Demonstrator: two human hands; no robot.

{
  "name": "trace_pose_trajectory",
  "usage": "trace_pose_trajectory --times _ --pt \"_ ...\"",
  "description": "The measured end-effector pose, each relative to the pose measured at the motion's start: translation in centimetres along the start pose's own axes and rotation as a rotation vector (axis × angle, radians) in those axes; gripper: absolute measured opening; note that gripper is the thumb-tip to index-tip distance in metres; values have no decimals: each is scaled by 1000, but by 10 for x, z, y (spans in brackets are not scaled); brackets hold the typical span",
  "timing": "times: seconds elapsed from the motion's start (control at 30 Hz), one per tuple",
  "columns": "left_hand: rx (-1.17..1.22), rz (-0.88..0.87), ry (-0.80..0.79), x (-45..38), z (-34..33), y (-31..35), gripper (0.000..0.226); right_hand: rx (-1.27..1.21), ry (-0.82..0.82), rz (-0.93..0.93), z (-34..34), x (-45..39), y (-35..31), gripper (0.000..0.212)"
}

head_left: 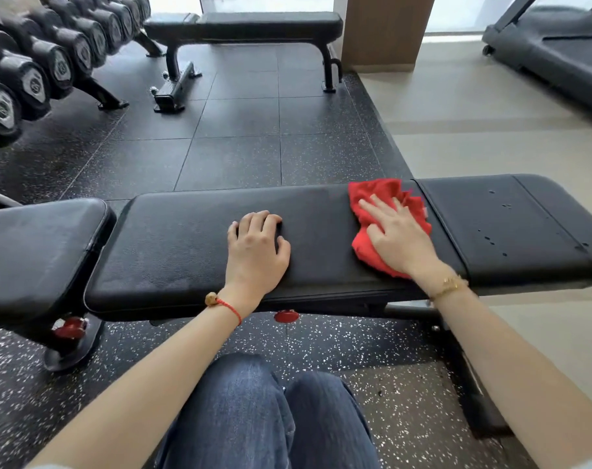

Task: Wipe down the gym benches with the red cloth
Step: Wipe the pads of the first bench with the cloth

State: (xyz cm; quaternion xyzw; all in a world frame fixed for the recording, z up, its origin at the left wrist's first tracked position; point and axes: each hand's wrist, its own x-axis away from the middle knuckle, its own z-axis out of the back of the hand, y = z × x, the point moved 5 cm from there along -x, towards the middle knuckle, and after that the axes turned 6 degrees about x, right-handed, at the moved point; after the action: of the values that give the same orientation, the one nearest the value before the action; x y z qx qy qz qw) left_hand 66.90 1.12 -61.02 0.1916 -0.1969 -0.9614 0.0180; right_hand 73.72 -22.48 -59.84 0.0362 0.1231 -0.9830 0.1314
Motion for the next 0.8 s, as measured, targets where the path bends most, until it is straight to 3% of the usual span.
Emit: trace_pose_trajectory --times 0.13,0.3,0.43,0.53,0.67,0.8 --pt "-30 9 -15 -1 -1 1 34 83 -52 -131 -1 -57 -5 54" --pt "-11 20 9 -2 2 -1 32 35 -68 123 -19 -38 -79 54" --pt "12 -12 27 -1 4 -2 31 -48 -17 228 -11 20 -70 54" --pt "23 -19 18 0 3 -4 32 -54 -12 166 -1 28 -27 54" --pt "-1 -8 6 0 2 -1 33 6 -21 -81 9 -20 21 53" --pt "-7 12 3 0 2 1 33 62 -47 -111 0 -57 -7 53"
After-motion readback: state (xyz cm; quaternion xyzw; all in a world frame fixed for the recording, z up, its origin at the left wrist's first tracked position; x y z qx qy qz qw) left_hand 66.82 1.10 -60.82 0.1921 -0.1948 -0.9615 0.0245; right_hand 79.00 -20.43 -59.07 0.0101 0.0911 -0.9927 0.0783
